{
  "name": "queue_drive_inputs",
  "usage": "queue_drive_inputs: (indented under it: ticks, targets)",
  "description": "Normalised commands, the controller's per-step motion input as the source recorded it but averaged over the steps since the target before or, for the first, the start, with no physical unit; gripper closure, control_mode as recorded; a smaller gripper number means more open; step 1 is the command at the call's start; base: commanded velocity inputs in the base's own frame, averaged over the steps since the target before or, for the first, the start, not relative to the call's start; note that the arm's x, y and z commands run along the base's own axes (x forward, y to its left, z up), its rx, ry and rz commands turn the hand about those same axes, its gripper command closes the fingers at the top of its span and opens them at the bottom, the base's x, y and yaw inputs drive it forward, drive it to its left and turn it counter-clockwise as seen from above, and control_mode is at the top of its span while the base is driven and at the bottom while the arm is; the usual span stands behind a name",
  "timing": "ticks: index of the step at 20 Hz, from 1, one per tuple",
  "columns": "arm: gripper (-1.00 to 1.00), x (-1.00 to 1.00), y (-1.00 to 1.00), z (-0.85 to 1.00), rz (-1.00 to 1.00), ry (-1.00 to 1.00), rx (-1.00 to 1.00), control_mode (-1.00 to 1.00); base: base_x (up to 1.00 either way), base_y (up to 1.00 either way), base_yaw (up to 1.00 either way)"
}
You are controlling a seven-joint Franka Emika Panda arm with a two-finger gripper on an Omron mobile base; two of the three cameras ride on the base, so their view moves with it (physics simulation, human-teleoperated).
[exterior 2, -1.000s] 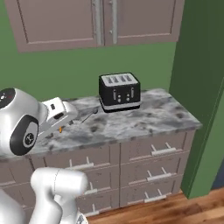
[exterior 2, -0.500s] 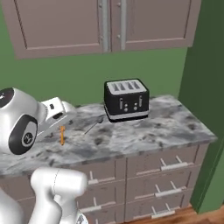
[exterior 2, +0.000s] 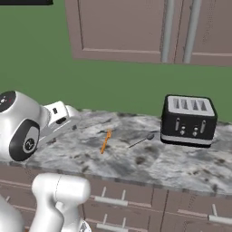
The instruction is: Organize the utensils by type. Pick up the wooden spoons from the counter and place them in the open cabinet. Then pick up the metallic utensils from the counter and place them in the open drawer.
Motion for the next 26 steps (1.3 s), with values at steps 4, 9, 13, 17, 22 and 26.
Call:
queue_drive_inputs:
  ticks: [4, 9, 13, 17, 22, 26]
  targets:
    - [-1.0, 0.0, 0.0, 0.0, 0.0, 0.0, 0.0, 1.0, 0.0, -0.1, 0.19]
    - [-1.0, 0.0, -0.01, -0.05, -0.08, -0.05, 0.09, -1.0, 0.0, -0.07, -0.01]
    - [-1.0, 0.0, -0.03, -0.35, -0.47, -0.16, 0.3, -1.0, 0.0, 0.0, 0.0]
    - [-1.0, 0.12, -0.15, -0.41, -0.39, -0.07, 0.38, -1.0, 0.0, 0.0, 0.0]
    - [-1.0, 0.55, -0.09, -0.24, -0.04, 0.04, 0.16, -1.0, 0.0, 0.0, 0.0]
    - [-1.0, 0.58, -0.02, -0.39, 0.0, 0.08, 0.0, -1.0, 0.0, 0.0, 0.0]
